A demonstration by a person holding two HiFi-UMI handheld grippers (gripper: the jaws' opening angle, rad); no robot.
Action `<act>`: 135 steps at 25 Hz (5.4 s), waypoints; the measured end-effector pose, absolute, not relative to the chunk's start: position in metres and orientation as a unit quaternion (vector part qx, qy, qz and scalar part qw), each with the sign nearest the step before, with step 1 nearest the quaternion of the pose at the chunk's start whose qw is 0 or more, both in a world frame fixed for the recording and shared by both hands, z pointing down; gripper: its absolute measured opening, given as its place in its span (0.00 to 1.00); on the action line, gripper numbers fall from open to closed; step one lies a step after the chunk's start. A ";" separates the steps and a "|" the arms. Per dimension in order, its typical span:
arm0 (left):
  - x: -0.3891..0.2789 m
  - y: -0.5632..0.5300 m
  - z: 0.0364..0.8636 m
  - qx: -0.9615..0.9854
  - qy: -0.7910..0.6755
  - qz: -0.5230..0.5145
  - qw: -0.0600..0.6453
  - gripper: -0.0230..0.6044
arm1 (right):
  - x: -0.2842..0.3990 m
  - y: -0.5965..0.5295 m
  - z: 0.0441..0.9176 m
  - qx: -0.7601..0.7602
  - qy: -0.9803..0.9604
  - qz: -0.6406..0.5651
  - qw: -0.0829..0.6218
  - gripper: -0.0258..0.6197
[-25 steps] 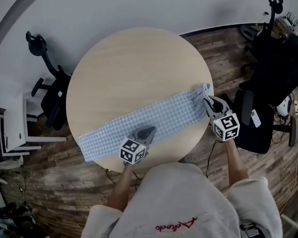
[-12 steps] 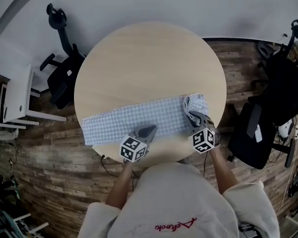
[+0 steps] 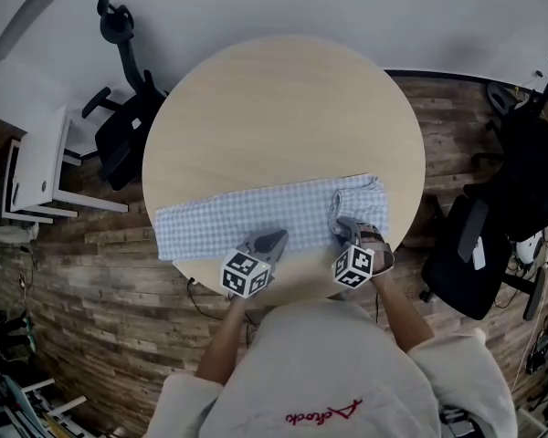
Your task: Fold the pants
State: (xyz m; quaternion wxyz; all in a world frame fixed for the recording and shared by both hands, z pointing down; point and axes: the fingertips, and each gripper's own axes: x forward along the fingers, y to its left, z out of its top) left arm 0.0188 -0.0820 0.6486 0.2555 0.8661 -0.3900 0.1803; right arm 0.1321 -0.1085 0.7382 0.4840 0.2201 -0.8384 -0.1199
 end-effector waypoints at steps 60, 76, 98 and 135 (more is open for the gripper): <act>0.124 -0.134 0.648 0.901 -0.305 0.221 0.215 0.09 | 0.402 -0.237 0.716 0.505 -0.758 0.358 0.205 0.12; 0.100 -0.120 0.638 0.912 -0.292 0.202 0.207 0.09 | 0.343 -0.217 0.625 0.491 -0.801 0.287 0.188 0.12; -0.032 -0.078 0.620 0.893 -0.362 0.156 0.216 0.09 | 0.109 -0.166 0.624 0.401 -0.832 0.161 0.349 0.12; 0.035 -0.104 0.628 0.907 -0.312 0.176 0.224 0.09 | 0.144 -0.164 0.672 0.435 -0.830 0.275 0.215 0.35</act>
